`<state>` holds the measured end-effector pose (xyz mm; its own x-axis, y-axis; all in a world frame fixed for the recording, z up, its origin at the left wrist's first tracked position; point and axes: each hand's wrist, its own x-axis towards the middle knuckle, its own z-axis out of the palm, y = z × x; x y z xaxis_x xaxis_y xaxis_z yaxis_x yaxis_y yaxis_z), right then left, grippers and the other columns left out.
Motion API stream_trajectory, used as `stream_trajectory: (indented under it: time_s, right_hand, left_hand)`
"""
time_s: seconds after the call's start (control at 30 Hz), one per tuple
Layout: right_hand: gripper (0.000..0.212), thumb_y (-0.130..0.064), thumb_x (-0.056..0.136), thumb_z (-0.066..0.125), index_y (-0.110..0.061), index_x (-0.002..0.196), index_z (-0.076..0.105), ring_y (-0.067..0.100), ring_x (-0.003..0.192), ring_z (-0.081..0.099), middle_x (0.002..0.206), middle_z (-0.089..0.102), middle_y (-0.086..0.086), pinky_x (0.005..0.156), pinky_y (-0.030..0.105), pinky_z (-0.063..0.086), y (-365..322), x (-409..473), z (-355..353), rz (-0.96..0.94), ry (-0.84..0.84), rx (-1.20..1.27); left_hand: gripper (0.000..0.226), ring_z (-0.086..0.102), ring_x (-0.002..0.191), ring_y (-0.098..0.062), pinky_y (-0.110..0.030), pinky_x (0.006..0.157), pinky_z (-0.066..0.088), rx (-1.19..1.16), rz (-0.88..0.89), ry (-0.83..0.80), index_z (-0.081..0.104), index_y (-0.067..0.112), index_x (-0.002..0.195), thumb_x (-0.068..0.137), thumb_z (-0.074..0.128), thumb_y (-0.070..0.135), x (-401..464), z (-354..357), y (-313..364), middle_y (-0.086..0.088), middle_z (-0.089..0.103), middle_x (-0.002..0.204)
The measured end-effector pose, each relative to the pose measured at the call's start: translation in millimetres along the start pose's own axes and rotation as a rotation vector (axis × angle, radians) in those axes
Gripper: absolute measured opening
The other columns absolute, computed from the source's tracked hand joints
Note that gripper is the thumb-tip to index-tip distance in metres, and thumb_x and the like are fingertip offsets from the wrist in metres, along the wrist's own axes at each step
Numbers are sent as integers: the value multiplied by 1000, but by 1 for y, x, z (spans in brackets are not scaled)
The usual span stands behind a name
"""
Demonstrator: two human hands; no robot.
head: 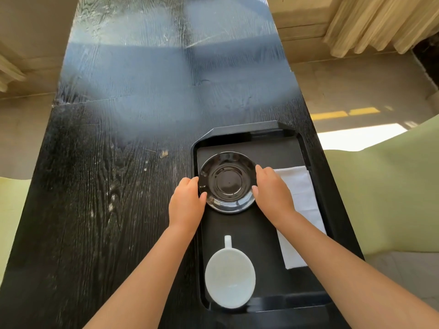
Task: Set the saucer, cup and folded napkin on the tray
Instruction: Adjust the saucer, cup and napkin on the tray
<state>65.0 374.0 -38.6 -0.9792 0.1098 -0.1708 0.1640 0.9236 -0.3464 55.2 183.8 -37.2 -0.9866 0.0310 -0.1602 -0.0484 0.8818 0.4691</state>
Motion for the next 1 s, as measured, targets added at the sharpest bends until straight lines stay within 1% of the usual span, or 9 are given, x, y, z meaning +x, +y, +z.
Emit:
stream_trajectory:
  time_s: [0.13,0.23,0.3,0.37,0.47,0.57,0.63,0.77,1.0]
  right_hand:
    - [48,-16,91,55,-5,134,37,28,101,57,120,54,15,80,35,53,2,-3,-2,-2,-13,24]
    - [53,-21,92,54,-6,138,33,27,103,56,127,48,15,80,35,52,0,-11,-8,-15,2,51]
    - [52,-23,90,57,-8,136,38,26,104,56,130,47,13,81,34,52,-1,-29,-14,-33,33,102]
    - [49,-27,89,59,-13,133,44,21,102,58,129,49,9,80,28,50,1,-59,-17,-38,12,171]
    - [49,-38,87,58,-26,132,43,8,89,58,124,51,-2,75,19,44,3,-115,-16,16,-153,300]
    - [50,-38,85,58,-33,133,42,4,70,60,114,55,-10,69,16,44,-1,-153,-9,100,-316,415]
    - [48,-32,85,60,-34,130,45,4,67,61,111,59,-11,70,19,50,-5,-164,-6,154,-343,468]
    - [38,-24,87,58,-37,123,52,10,69,64,105,65,-8,74,37,58,-11,-168,-8,164,-304,535]
    - [37,-22,88,59,-33,123,54,13,75,64,107,69,-3,76,37,59,-8,-157,-10,167,-210,526]
  left_hand:
    - [31,59,88,-22,-28,73,49,-2,-1,-16,56,8,116,88,61,19,-2,1,-2,-8,59,102]
    - [50,57,101,-23,-35,85,51,-30,30,-49,42,9,135,90,58,25,-8,-7,0,-8,54,119]
    - [54,57,97,-17,-29,81,50,-99,58,-51,36,14,139,91,56,29,-23,-16,1,-5,52,123]
    - [49,57,86,-8,-21,71,46,-142,53,-83,40,19,136,91,54,33,-50,-24,-3,0,54,118]
    - [46,59,78,-4,-17,66,45,-196,-108,-229,43,27,133,89,52,38,-99,-28,-17,6,57,110]
    - [41,64,85,-8,-33,80,55,-333,-290,-405,47,32,129,89,53,31,-132,-26,-20,11,62,104]
    - [36,66,81,-8,-36,78,58,-404,-312,-440,53,35,121,88,53,22,-142,-23,-17,16,62,98]
    - [43,66,71,-3,-22,67,58,-400,-216,-414,54,40,123,87,56,15,-147,-21,-14,26,58,91]
    - [42,66,75,-2,-30,75,59,-528,-211,-329,56,36,123,86,63,18,-146,-18,-6,17,67,100]
